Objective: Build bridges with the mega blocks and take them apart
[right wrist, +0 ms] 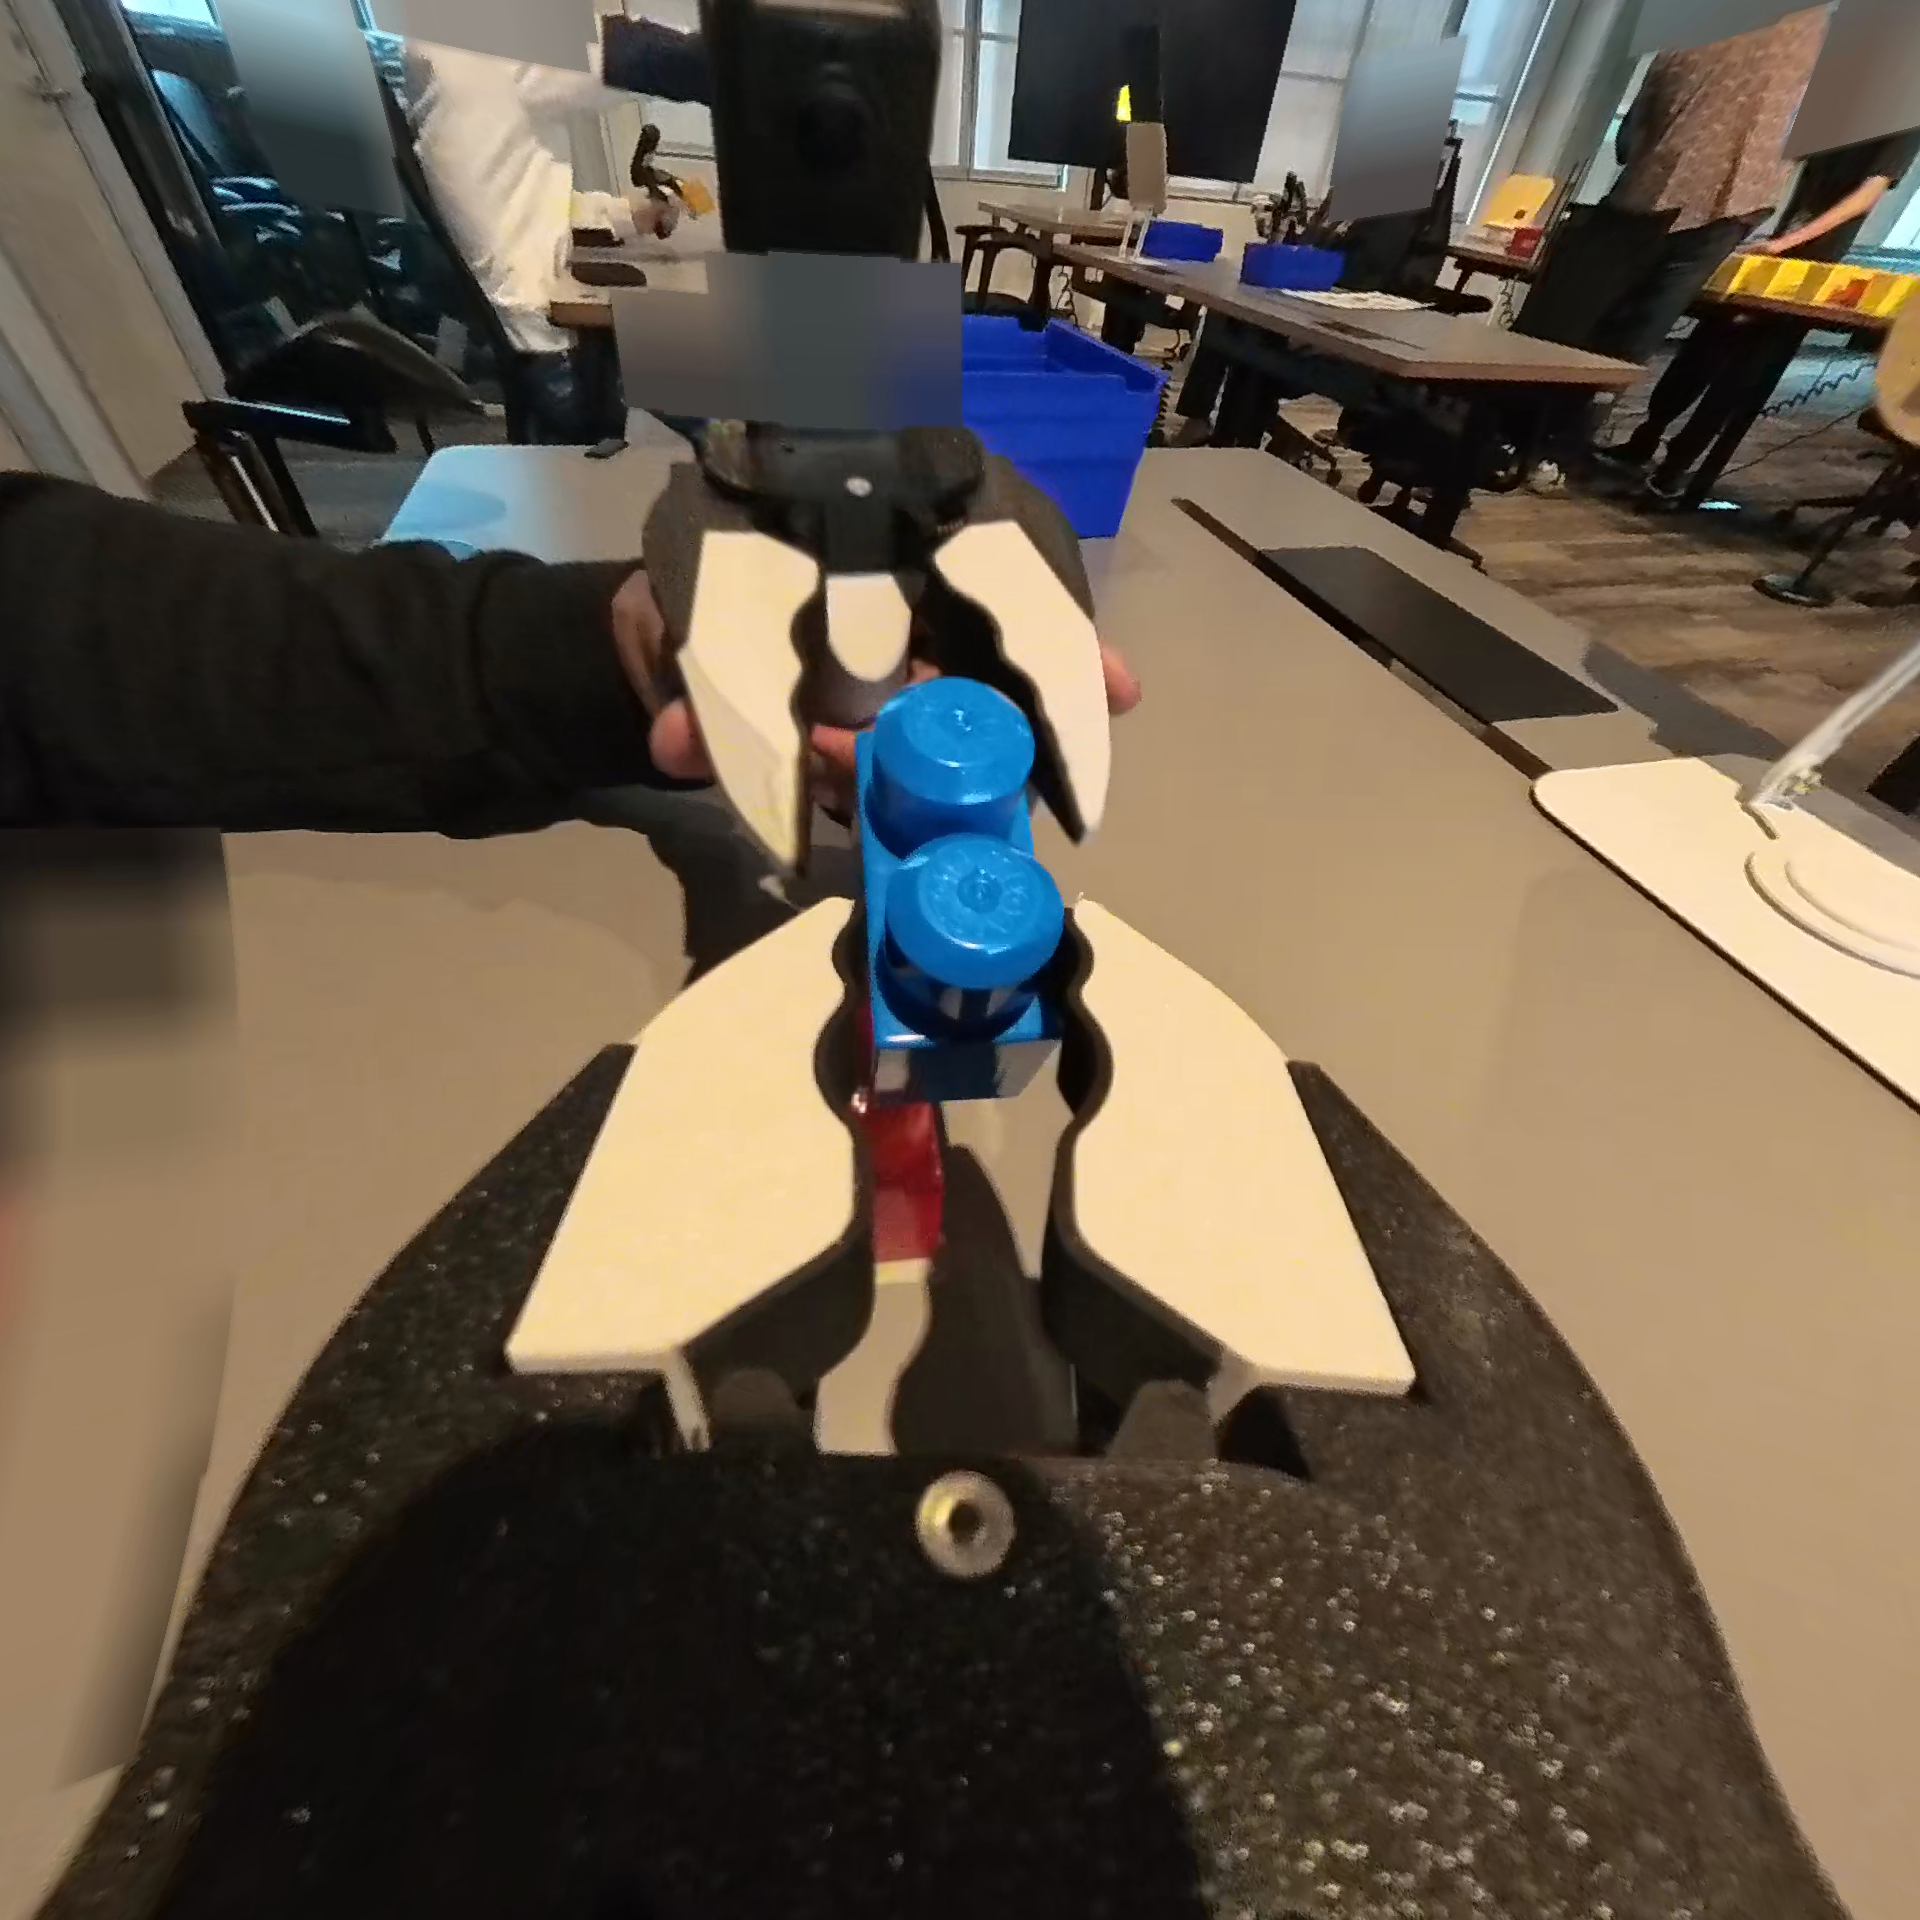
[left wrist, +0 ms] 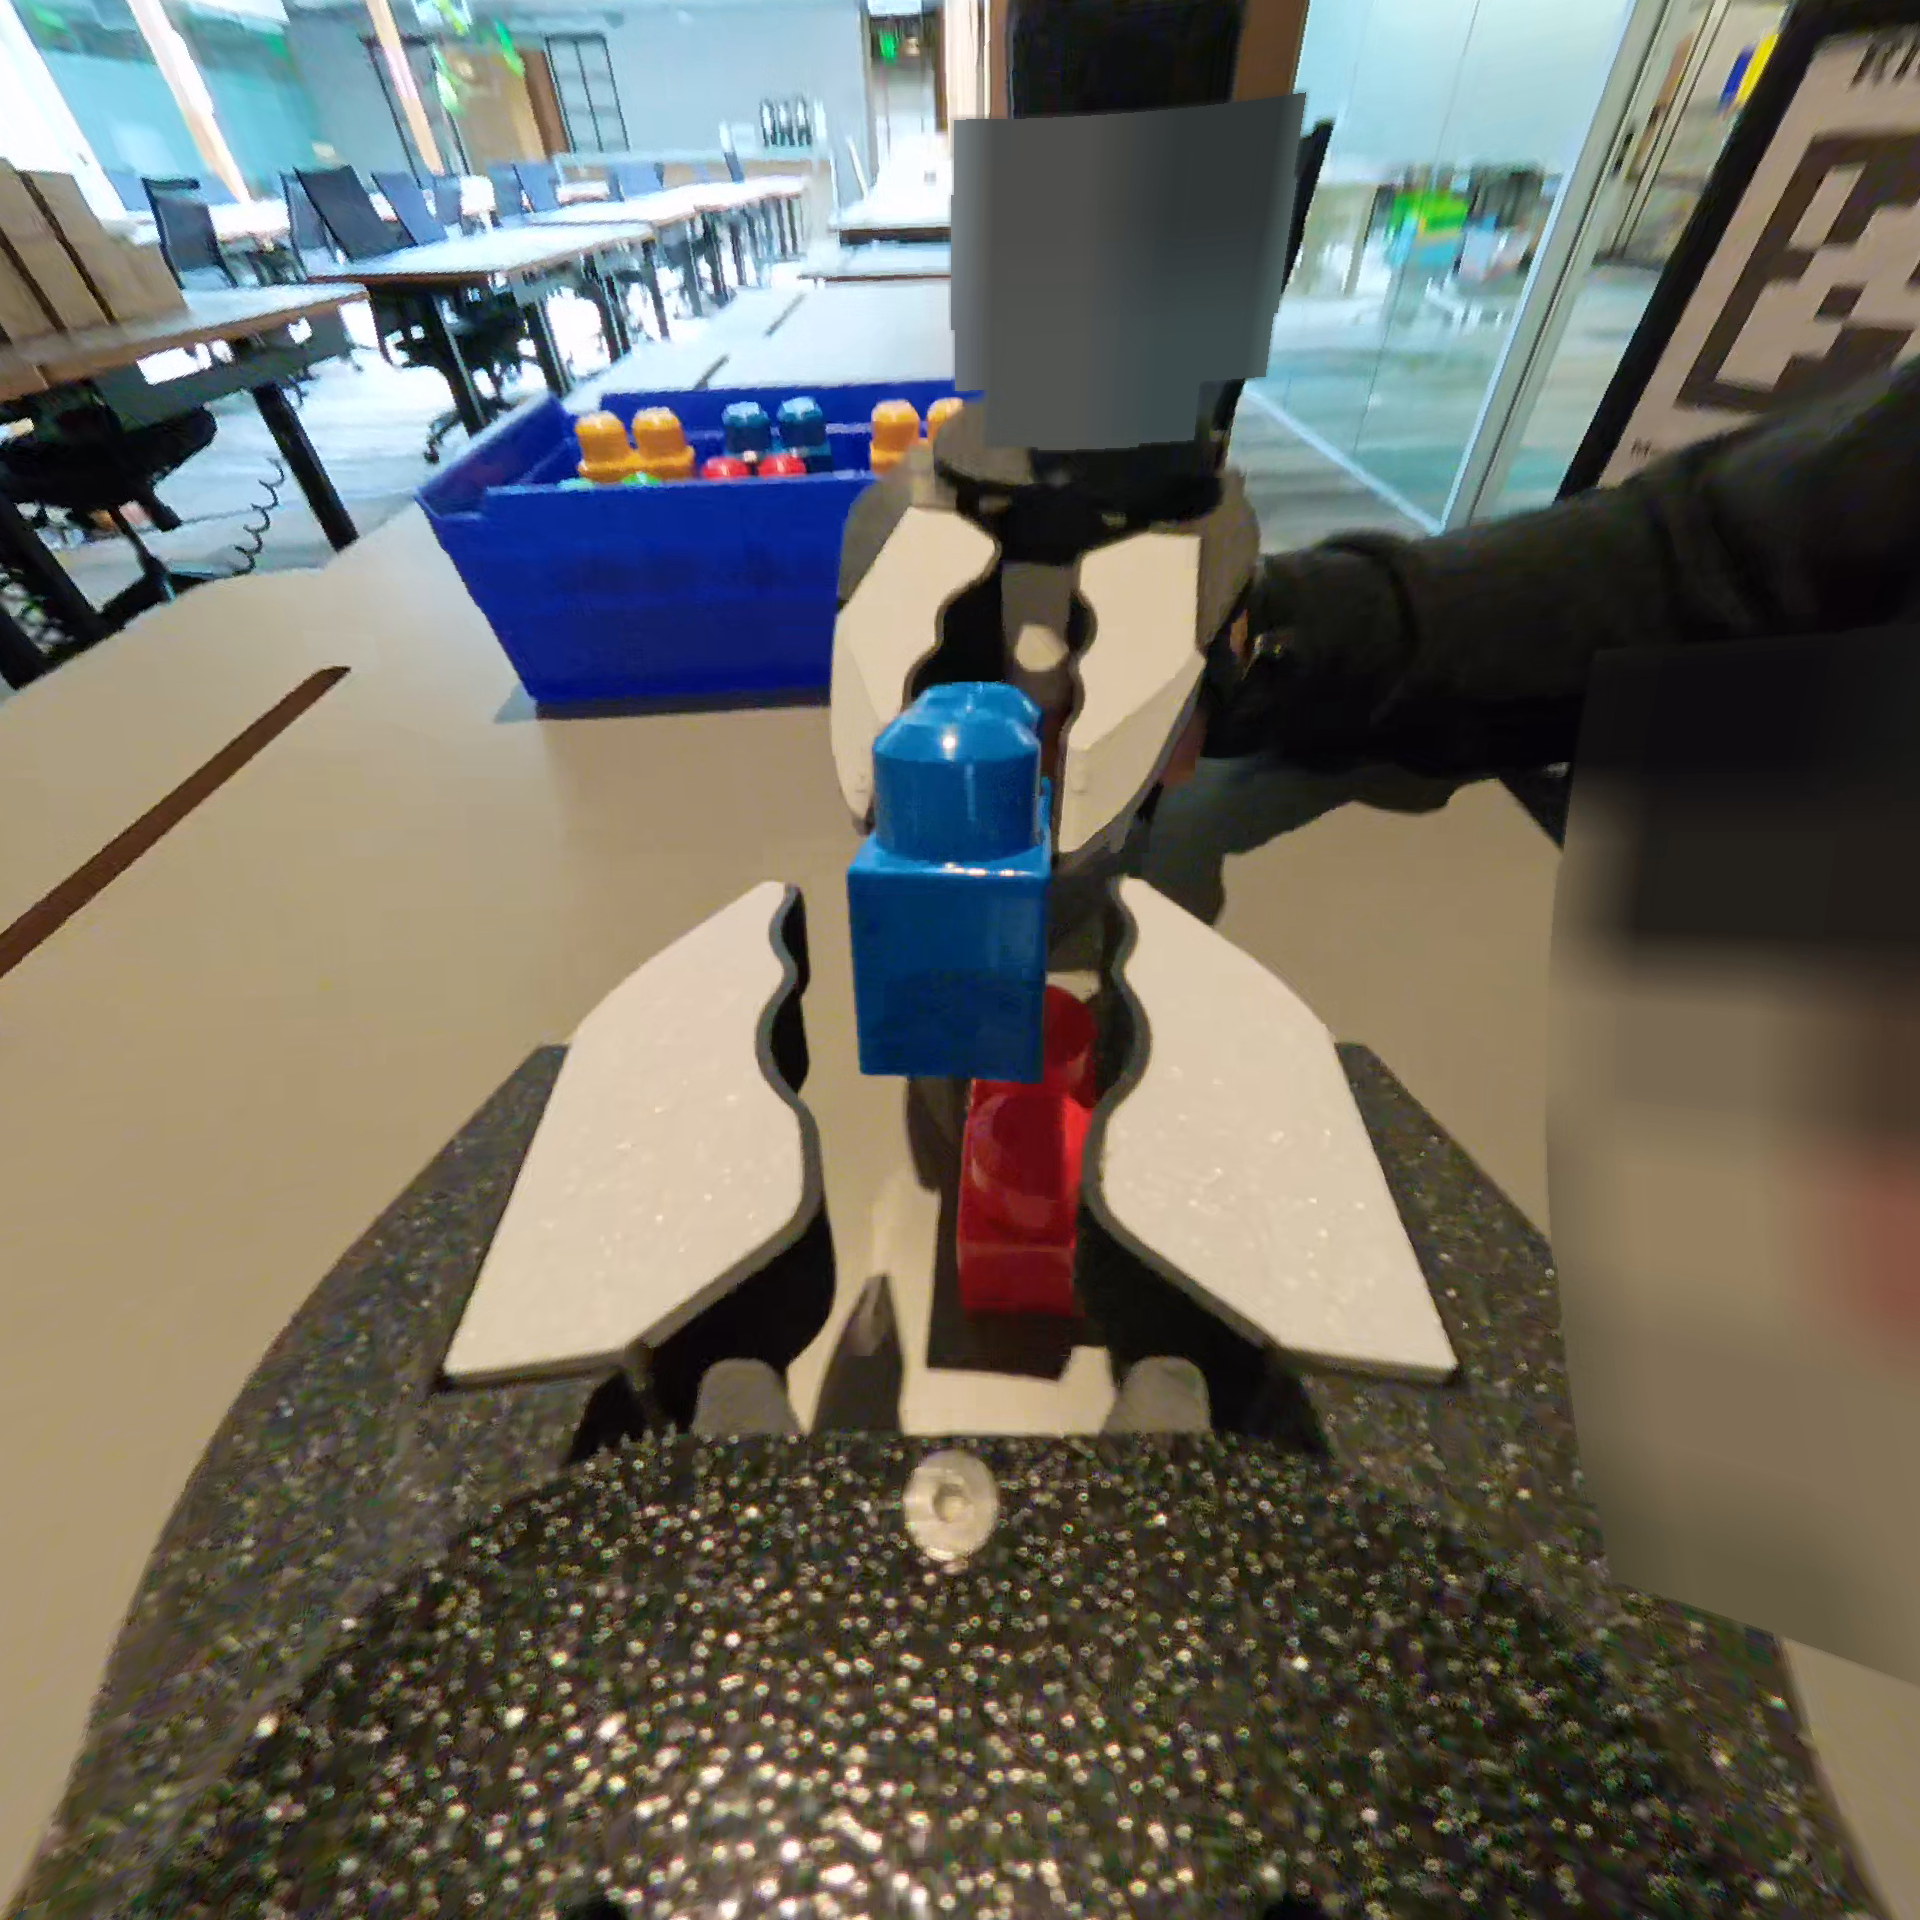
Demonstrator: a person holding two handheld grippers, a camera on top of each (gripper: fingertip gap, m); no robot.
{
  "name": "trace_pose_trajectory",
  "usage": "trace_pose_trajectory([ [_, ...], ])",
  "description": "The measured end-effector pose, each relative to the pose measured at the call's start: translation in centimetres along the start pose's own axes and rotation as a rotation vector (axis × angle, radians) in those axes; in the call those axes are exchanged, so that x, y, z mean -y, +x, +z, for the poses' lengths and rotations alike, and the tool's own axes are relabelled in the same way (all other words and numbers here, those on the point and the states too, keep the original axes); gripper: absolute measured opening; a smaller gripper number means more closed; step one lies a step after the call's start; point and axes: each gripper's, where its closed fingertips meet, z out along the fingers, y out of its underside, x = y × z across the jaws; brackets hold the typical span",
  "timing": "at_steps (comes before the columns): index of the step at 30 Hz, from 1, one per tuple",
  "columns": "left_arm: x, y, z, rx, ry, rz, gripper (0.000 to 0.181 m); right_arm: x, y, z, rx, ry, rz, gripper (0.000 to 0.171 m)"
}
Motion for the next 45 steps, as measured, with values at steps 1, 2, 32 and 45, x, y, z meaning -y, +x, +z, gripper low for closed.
trace_pose_trajectory([
  [1, -0.4, 0.0, 0.3, 0.007, -0.032, 0.011, 0.051, 0.1, -0.2, 0.1, 0.003, -0.003, -0.007, 0.034],
  [2, -0.7, 0.2, 0.5, 0.005, -0.058, 0.027, 0.046, 0.2, -0.4, 0.3, 0.004, -0.008, -0.015, 0.034],
  [32, -0.7, 0.2, -0.2, -0.034, -0.004, -0.086, 0.037, -0.8, -0.6, 0.3, 0.026, -0.046, -0.004, 0.035],
  [45, -2.1, 0.5, -1.2, -0.044, -0.139, -0.063, 0.034, -3.2, -1.0, 0.4, 0.068, -0.16, -0.004, 0.035],
])
